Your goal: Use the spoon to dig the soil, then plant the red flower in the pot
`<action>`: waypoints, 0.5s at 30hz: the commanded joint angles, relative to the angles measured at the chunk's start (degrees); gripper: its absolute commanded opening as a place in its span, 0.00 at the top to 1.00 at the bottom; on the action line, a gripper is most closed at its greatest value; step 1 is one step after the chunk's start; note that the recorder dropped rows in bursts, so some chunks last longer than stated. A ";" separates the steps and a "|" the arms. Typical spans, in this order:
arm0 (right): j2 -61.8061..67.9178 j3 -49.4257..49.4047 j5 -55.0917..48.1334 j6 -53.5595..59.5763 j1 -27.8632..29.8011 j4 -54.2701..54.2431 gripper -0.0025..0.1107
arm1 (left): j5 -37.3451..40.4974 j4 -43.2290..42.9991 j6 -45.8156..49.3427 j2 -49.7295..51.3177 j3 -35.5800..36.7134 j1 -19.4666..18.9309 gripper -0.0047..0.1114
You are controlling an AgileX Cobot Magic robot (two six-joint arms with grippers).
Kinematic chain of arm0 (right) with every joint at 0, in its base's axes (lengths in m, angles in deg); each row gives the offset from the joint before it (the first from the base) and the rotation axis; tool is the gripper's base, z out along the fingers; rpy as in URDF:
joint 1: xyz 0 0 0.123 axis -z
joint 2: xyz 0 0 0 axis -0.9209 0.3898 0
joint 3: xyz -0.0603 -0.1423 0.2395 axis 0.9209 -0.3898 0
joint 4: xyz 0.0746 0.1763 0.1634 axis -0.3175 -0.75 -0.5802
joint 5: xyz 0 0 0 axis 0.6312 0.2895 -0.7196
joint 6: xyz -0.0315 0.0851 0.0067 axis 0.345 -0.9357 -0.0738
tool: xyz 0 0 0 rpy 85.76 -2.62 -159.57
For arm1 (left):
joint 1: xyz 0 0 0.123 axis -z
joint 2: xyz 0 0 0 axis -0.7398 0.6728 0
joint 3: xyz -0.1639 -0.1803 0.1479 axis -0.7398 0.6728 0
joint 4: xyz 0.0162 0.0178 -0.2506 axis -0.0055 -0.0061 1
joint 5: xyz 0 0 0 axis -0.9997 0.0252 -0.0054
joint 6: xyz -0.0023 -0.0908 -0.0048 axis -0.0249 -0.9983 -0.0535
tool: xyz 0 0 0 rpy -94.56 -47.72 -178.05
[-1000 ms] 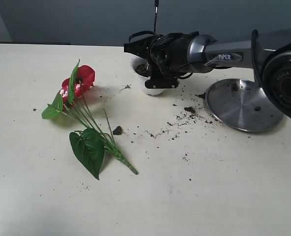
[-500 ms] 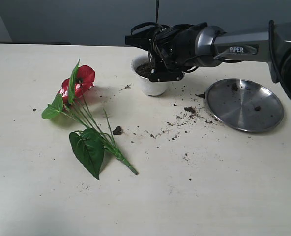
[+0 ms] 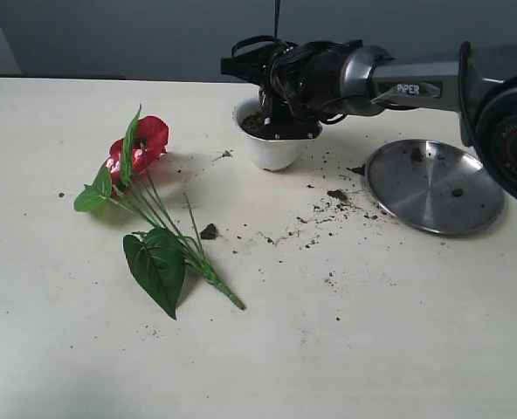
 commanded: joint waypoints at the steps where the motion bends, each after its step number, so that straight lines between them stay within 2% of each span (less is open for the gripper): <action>1: 0.70 0.24 0.51 0.38 0.72 -0.96 0.98 | -0.62 0.00 -0.12 -0.27 0.28 0.18 0.96; 15: 2.07 0.24 1.73 0.44 0.62 -2.94 0.98 | -0.62 0.00 -0.12 -0.27 0.28 0.18 0.96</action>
